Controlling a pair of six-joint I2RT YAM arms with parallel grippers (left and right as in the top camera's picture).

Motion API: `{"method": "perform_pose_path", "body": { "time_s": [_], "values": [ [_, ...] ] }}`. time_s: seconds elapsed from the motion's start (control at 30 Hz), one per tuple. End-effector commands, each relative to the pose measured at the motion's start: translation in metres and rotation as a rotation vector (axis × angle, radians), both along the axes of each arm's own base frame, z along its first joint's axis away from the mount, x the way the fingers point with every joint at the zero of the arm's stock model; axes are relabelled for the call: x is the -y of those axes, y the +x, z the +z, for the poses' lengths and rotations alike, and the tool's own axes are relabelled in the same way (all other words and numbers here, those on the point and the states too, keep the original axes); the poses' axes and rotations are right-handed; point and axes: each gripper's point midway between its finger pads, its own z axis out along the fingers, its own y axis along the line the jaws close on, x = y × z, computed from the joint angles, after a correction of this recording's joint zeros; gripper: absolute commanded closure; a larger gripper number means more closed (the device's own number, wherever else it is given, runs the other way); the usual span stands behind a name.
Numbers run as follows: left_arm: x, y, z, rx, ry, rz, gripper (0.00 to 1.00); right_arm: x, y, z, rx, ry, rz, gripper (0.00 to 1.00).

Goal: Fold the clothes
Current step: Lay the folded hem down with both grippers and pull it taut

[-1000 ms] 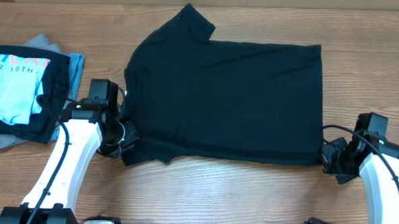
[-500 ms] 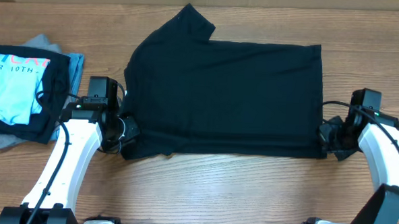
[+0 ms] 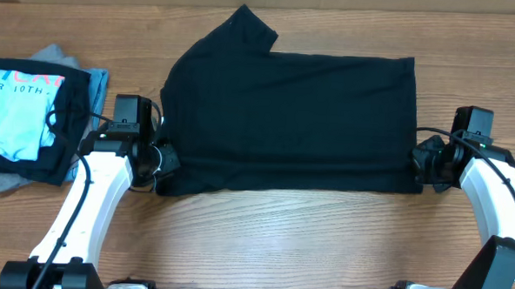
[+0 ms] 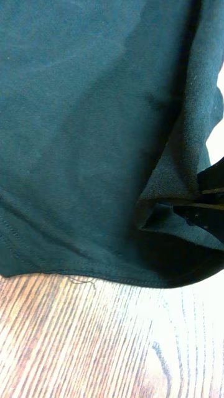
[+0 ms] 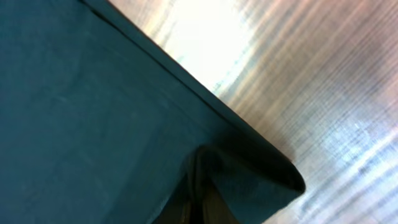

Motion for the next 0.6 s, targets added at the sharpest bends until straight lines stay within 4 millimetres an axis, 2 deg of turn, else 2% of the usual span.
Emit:
{"method": "perform_pose_path", "body": {
  "time_s": [0.0,0.2,0.57],
  "values": [
    [-0.009,0.016,0.012,0.050,0.060,-0.042,0.96,0.007,0.016,0.013,0.057,-0.040,0.025,0.96],
    [-0.012,0.035,0.033,0.122,0.086,-0.066,0.96,0.005,0.032,0.020,0.129,-0.040,0.054,0.96],
    [-0.011,0.060,0.046,0.232,0.089,-0.073,0.96,-0.008,0.059,0.032,0.230,-0.107,0.134,0.96]
  ]
}}
